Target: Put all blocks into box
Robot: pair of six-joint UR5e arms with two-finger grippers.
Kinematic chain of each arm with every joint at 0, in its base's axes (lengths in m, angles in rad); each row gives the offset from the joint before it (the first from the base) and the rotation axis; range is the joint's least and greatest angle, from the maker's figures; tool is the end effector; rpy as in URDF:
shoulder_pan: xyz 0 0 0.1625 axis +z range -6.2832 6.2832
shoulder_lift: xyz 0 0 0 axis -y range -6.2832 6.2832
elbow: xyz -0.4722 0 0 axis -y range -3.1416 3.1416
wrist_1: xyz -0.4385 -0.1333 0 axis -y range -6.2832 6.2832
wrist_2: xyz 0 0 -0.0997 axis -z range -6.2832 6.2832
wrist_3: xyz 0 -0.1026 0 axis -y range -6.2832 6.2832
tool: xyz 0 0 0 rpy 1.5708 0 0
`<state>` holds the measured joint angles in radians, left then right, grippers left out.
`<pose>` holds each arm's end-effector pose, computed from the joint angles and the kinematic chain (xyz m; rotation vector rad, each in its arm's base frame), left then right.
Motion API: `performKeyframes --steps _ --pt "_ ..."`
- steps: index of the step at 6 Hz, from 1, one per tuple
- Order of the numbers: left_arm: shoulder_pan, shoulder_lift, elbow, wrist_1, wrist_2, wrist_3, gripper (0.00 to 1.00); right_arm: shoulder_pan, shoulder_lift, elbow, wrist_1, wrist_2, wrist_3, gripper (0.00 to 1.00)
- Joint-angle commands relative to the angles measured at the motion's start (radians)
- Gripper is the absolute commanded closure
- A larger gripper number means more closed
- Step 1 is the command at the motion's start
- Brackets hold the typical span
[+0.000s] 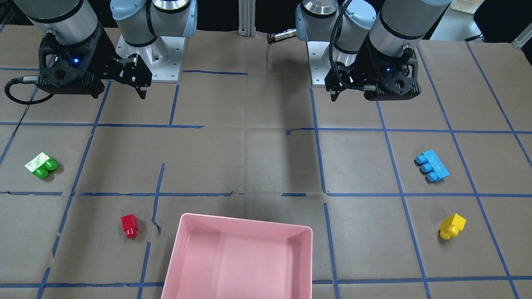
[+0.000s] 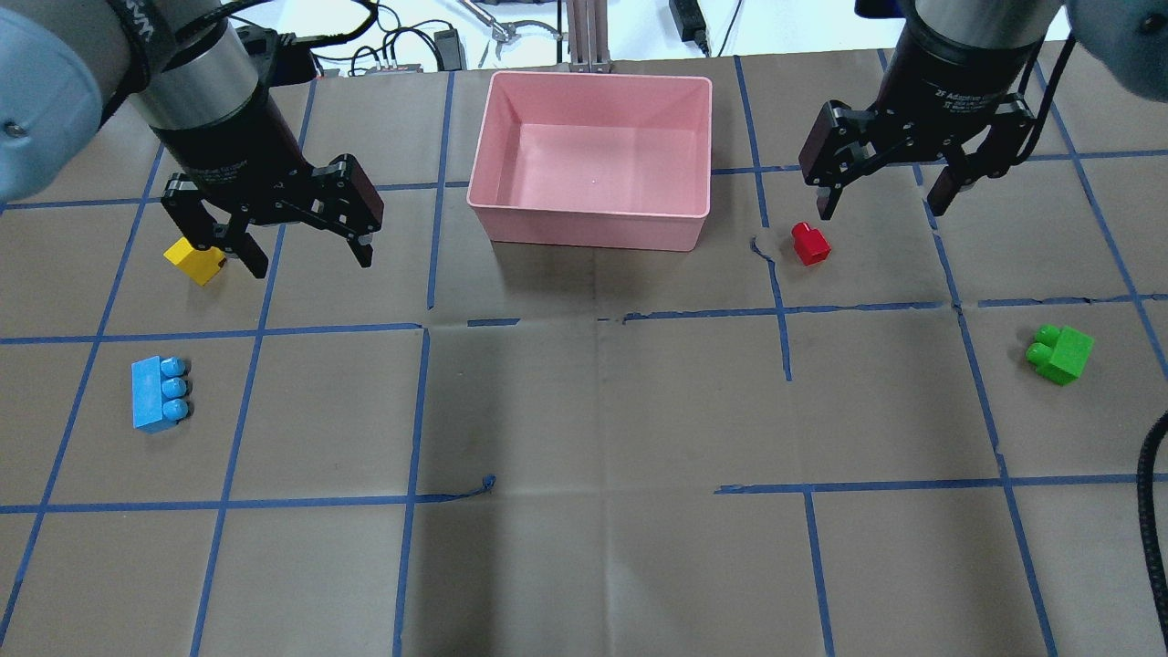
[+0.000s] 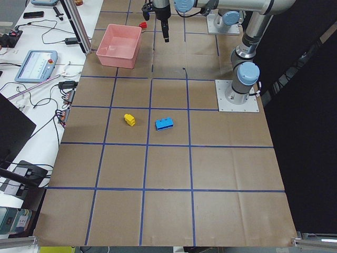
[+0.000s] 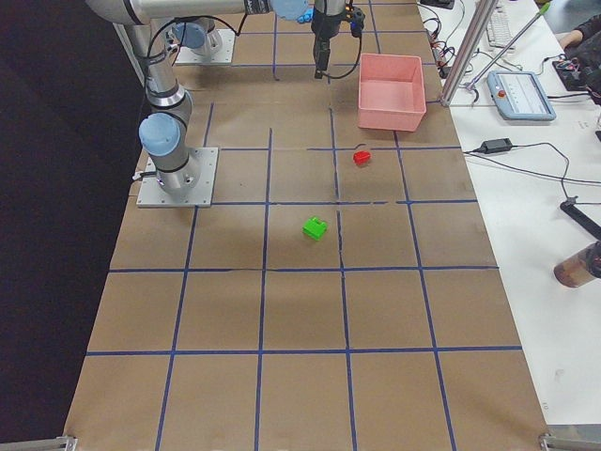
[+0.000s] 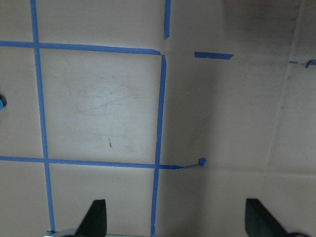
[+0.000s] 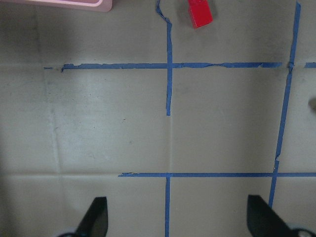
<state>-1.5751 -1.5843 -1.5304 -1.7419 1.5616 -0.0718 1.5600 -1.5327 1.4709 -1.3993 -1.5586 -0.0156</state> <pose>-0.1365 -0.5281 0.5306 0.1066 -3.1279 -0.2264 0.1287 -0.5449 0.5485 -0.0065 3.1233 0.1712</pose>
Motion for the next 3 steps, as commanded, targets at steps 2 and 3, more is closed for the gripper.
performKeyframes --steps 2,3 --pt "0.0 0.003 -0.004 0.002 0.0 -0.011 0.0 -0.018 0.02 0.002 -0.016 -0.003 -0.078 0.0" --pt "0.003 0.003 -0.004 0.002 0.003 -0.008 0.0 -0.02 0.022 0.0 -0.018 -0.004 -0.078 0.0"
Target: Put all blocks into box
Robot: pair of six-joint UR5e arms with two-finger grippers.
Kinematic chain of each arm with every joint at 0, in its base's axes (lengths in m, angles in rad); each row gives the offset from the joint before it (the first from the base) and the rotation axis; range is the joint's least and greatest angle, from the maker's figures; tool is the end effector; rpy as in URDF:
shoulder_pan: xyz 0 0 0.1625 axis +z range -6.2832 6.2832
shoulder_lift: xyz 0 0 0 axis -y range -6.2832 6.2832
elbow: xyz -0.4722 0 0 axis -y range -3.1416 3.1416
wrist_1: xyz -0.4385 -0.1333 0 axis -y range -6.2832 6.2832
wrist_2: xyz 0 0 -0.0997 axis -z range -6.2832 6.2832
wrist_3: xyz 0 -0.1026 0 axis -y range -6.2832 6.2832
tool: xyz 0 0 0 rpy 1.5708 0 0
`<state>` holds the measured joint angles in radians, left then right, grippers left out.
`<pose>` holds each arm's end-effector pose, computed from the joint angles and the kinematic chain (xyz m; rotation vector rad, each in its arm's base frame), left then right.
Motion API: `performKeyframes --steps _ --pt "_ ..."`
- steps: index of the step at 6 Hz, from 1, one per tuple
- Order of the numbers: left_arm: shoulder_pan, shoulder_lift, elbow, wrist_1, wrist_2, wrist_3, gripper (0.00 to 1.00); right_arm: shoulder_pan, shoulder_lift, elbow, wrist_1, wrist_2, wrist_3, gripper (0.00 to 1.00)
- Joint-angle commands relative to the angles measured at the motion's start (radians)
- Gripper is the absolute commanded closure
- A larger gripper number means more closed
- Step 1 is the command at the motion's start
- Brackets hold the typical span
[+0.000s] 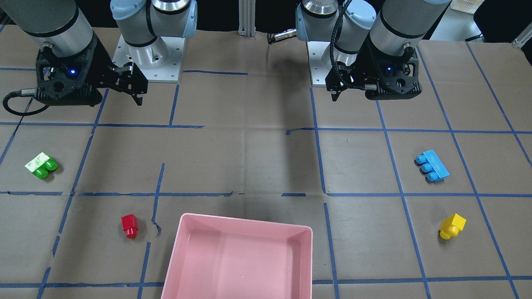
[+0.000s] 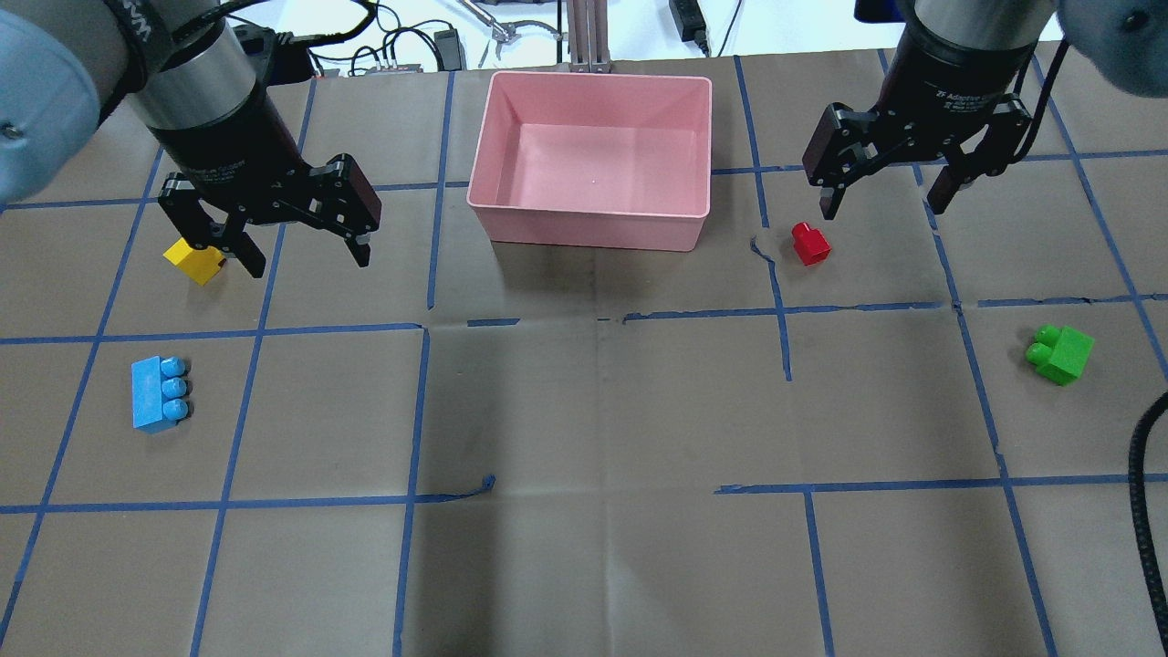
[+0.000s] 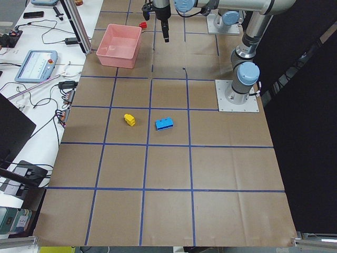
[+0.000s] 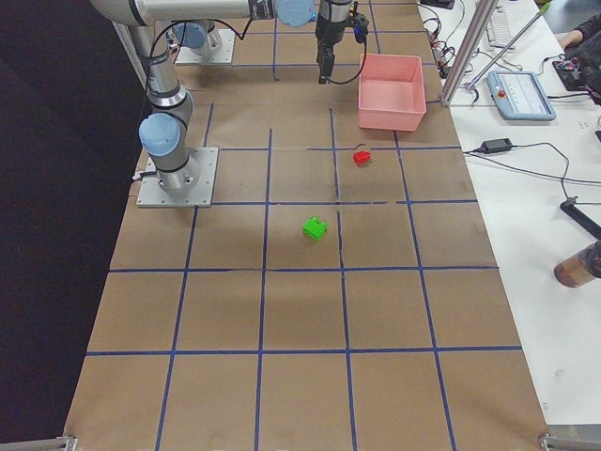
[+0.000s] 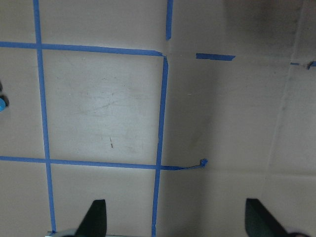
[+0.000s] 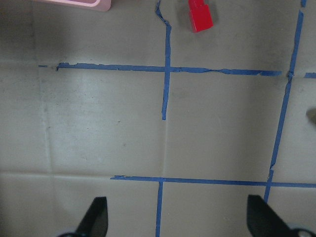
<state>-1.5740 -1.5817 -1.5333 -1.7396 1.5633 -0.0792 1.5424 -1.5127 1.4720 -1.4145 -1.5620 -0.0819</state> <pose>-0.1358 -0.5272 0.5306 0.1198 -3.1297 -0.2234 0.1185 -0.5563 0.5383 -0.0827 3.1202 0.1796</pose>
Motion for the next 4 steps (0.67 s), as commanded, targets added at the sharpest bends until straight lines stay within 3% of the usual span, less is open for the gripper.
performKeyframes --steps 1,4 --pt "0.009 0.0 -0.004 -0.001 0.006 0.007 0.0 -0.011 0.002 -0.002 -0.004 -0.001 -0.01 0.0" --pt "0.011 -0.003 -0.004 0.002 0.009 0.009 0.0 -0.192 0.023 -0.007 -0.006 0.0 -0.138 0.0"
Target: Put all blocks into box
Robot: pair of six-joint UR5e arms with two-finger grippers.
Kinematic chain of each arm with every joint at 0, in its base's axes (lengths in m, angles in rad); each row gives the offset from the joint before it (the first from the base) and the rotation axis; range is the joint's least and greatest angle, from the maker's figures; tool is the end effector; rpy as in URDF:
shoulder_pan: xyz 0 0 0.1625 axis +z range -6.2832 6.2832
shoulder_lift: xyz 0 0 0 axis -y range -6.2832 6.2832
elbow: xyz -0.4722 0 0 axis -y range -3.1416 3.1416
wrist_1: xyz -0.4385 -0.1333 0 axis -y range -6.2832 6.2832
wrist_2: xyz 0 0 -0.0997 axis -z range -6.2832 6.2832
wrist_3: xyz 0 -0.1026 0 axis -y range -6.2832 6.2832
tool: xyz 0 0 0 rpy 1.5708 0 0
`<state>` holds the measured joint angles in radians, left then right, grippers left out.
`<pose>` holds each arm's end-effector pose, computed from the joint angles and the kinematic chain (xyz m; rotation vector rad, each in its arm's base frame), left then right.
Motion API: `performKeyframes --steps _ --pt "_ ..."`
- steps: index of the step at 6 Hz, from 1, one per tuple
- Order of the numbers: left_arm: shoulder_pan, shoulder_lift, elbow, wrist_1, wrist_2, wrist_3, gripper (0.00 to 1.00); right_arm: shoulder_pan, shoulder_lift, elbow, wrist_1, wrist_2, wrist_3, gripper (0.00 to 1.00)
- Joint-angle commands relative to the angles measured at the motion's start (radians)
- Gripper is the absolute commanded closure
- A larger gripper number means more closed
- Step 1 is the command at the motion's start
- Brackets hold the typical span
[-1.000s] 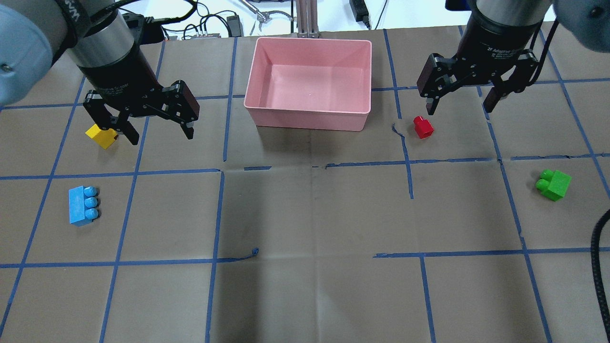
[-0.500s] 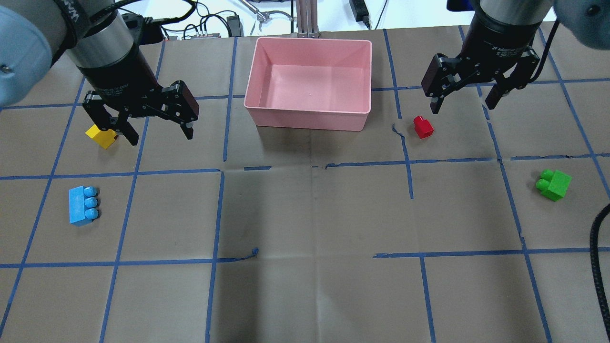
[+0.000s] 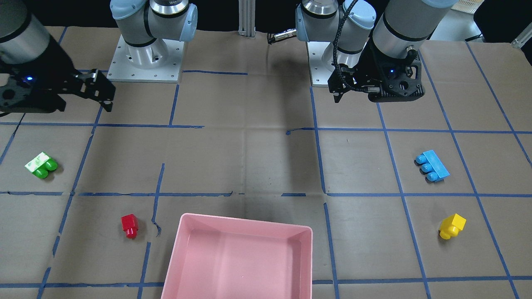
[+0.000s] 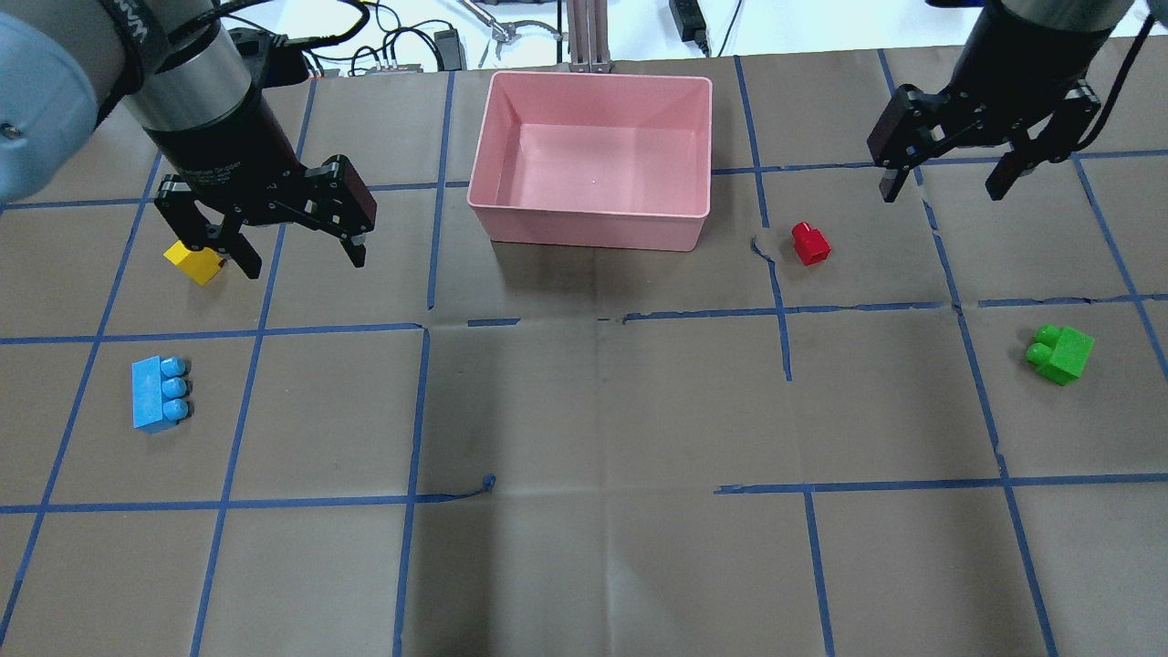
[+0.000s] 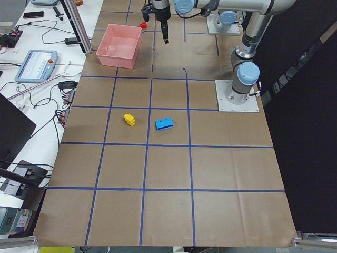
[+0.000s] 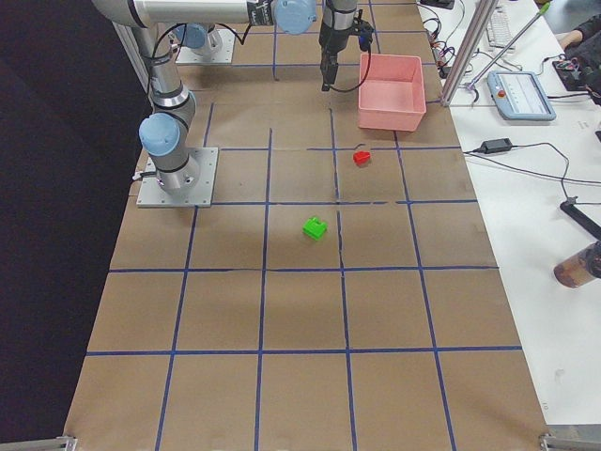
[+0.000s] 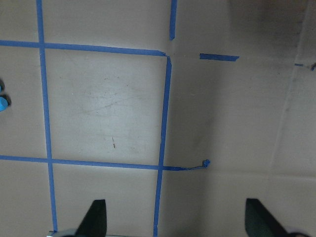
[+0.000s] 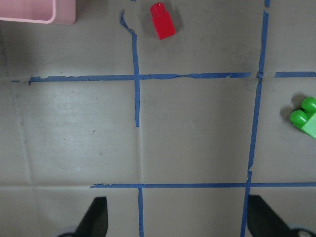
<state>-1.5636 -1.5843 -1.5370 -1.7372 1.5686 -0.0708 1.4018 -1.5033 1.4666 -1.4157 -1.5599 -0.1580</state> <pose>-0.1297 -0.5294 0.5275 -0.1223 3.1284 0.2291 0.0388 -0.5716 0.5361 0.0181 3.1064 0.1789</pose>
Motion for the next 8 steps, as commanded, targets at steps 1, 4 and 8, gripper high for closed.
performKeyframes --steps 1,4,8 --pt "0.002 0.012 0.0 -0.002 0.008 0.002 0.0 -0.104 0.024 -0.002 -0.018 0.0 -0.074 0.0" --pt "0.257 0.013 -0.046 -0.001 0.005 0.104 0.0 -0.283 0.122 -0.002 -0.187 -0.11 -0.172 0.0" --pt "0.612 -0.113 -0.207 0.296 0.007 0.284 0.02 -0.354 0.184 0.038 -0.256 -0.114 0.003 0.0"
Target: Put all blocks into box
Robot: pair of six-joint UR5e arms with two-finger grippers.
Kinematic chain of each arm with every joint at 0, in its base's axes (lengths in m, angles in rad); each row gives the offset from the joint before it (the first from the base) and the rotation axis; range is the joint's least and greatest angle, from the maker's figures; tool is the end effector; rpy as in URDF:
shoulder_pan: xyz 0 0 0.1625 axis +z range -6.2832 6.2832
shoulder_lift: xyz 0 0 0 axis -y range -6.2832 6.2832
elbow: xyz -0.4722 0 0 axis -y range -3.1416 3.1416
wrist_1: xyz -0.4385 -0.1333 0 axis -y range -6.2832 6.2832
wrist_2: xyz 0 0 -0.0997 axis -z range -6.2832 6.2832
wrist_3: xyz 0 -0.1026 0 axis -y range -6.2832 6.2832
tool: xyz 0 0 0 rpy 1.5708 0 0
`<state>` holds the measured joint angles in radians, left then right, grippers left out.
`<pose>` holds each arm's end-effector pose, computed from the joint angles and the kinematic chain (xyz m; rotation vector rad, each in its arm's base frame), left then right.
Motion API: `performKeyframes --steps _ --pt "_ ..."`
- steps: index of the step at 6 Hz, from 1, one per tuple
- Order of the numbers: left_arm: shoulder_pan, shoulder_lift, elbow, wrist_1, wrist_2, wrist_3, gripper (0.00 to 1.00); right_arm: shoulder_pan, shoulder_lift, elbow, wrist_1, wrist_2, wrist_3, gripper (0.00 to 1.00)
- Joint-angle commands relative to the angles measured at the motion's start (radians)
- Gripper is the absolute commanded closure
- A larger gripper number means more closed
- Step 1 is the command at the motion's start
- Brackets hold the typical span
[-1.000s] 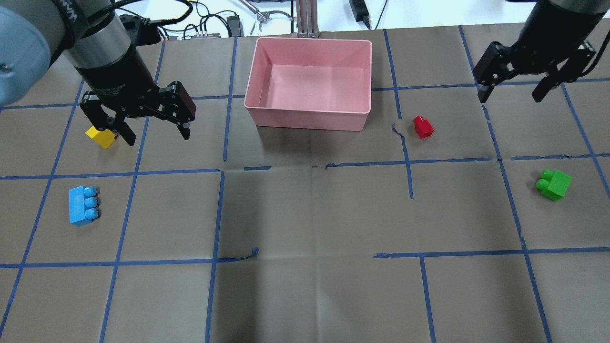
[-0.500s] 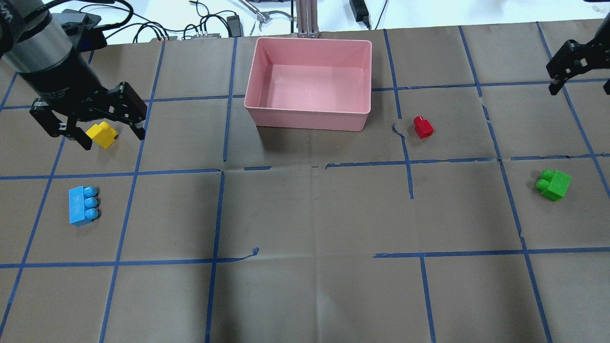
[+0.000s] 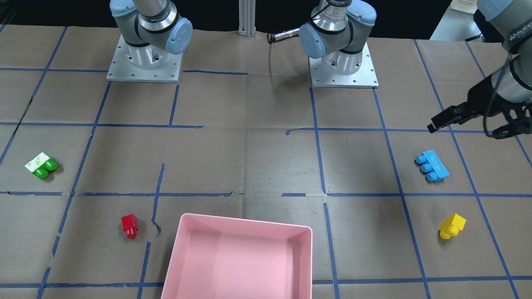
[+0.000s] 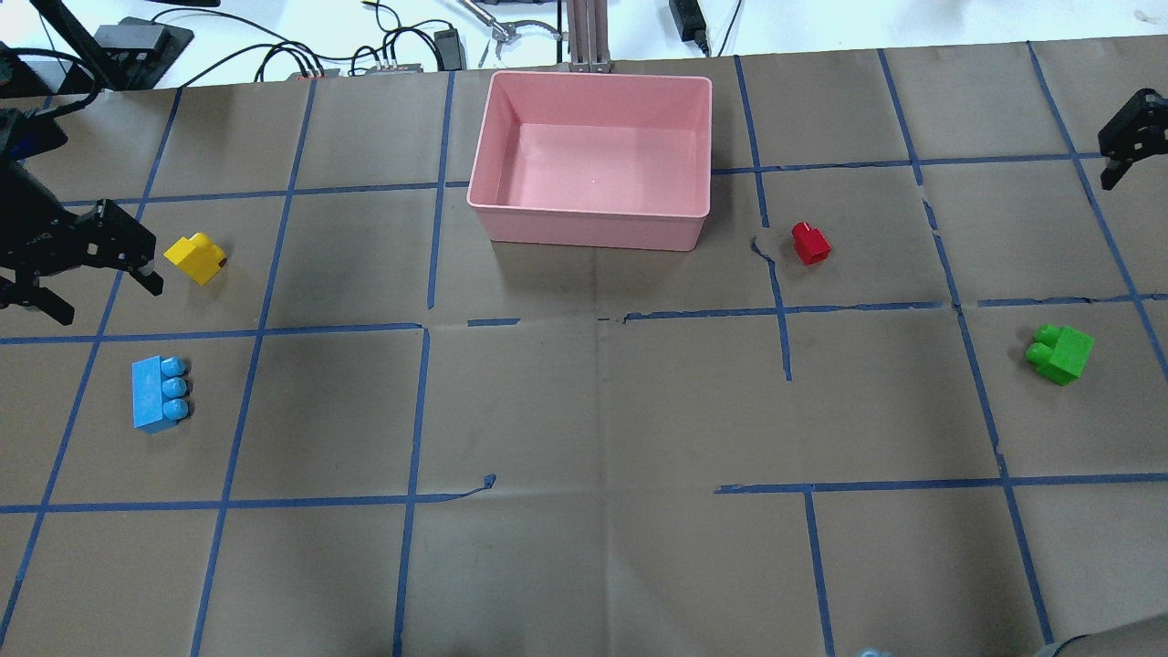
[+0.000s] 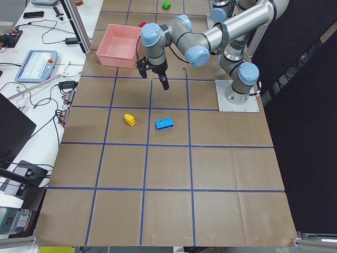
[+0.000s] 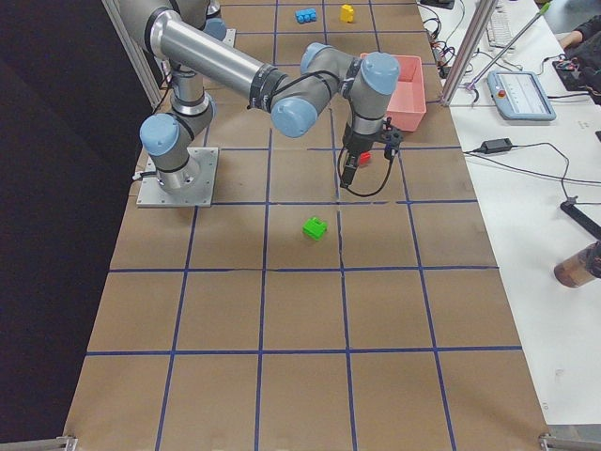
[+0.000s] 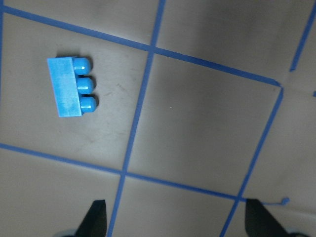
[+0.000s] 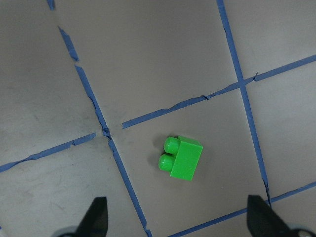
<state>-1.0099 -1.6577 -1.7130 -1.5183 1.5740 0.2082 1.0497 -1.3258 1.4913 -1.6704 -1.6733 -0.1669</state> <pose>0.1790 -0.5349 0.4148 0.5378 -3.0204 -0.2536 -0.2120 -0.6160 0.4400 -0.5347 -3.0168 -0.1481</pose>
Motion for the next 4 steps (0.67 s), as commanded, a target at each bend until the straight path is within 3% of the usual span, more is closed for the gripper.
performKeyframes --steps 1,4 --pt "0.085 -0.095 -0.054 0.178 0.004 -0.004 0.04 -0.007 0.008 0.03 -0.003 0.0 0.018 0.0" --pt "0.088 -0.224 -0.091 0.406 0.029 -0.013 0.02 -0.073 0.073 0.157 -0.118 0.009 0.142 0.01"
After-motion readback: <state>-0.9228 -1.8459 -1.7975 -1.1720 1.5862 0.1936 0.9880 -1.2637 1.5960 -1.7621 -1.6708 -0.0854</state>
